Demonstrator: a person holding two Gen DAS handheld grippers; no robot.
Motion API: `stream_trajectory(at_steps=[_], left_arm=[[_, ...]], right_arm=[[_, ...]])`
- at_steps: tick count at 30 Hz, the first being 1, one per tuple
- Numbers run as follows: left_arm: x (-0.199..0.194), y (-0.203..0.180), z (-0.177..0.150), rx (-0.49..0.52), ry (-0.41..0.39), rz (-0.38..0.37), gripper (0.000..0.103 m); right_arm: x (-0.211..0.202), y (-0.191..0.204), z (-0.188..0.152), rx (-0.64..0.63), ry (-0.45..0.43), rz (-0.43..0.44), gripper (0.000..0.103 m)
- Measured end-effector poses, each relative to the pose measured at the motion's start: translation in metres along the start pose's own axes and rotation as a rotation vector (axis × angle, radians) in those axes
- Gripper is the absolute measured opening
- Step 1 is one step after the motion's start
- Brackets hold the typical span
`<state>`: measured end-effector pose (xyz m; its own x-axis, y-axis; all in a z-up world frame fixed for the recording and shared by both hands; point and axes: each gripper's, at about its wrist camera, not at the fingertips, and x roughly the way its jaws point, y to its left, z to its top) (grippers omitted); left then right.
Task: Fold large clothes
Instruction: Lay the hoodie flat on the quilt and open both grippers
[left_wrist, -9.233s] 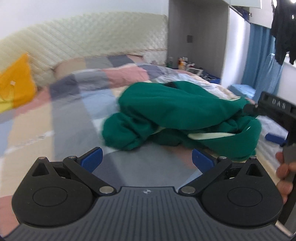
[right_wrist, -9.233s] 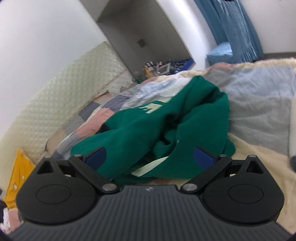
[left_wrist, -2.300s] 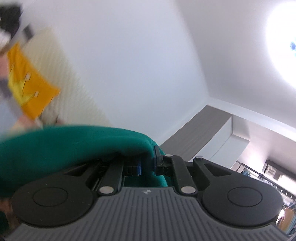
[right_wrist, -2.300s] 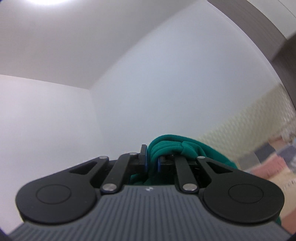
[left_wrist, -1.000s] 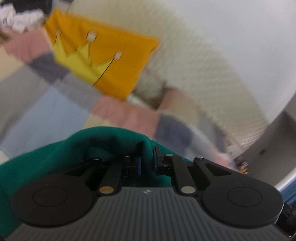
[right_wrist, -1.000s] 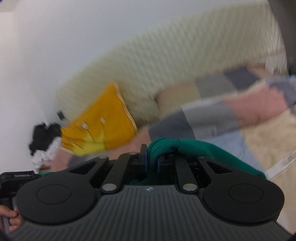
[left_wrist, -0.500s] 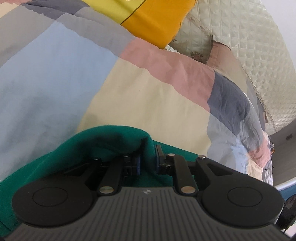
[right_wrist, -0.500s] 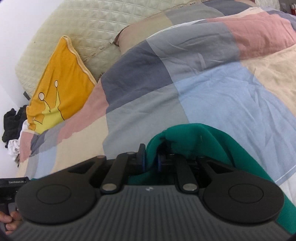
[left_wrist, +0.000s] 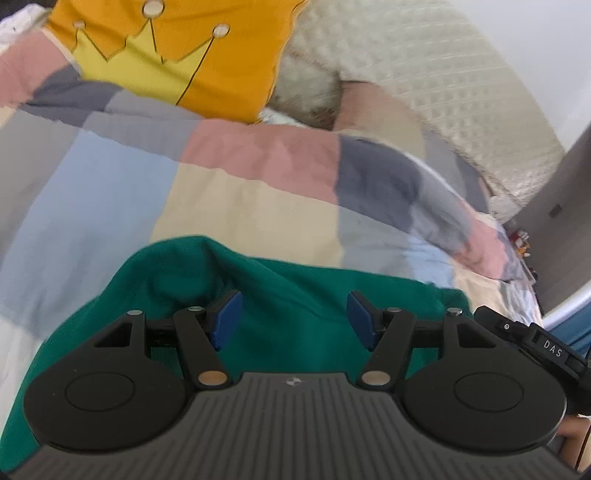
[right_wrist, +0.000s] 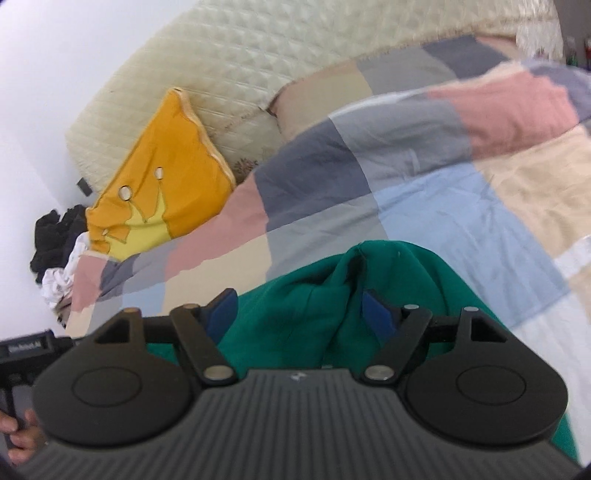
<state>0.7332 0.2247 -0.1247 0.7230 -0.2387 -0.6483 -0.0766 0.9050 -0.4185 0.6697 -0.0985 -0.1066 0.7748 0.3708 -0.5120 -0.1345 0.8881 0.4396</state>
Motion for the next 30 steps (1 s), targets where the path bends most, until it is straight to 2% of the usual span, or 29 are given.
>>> stream_trajectory(at_steps=[7, 14, 20, 25, 30], left_arm=[[-0.107, -0.03, -0.048, 0.075, -0.04, -0.012, 0.068], [-0.216, -0.05, -0.121, 0.143, -0.086, -0.03, 0.068], [-0.285, -0.062, -0.179, 0.197, -0.105, -0.039, 0.068], [-0.324, -0.059, -0.217, 0.228, -0.11, -0.029, 0.068], [-0.348, -0.031, -0.233, 0.222, -0.071, 0.016, 0.068]], right_arm=[[-0.109, 0.034, -0.031, -0.111, -0.055, -0.011, 0.077], [-0.214, 0.061, -0.077, -0.169, -0.109, -0.018, 0.077], [-0.286, 0.077, -0.12, -0.229, -0.165, -0.026, 0.077], [-0.32, 0.076, -0.158, -0.238, -0.186, -0.014, 0.077], [-0.329, 0.066, -0.201, -0.245, -0.163, -0.022, 0.077]])
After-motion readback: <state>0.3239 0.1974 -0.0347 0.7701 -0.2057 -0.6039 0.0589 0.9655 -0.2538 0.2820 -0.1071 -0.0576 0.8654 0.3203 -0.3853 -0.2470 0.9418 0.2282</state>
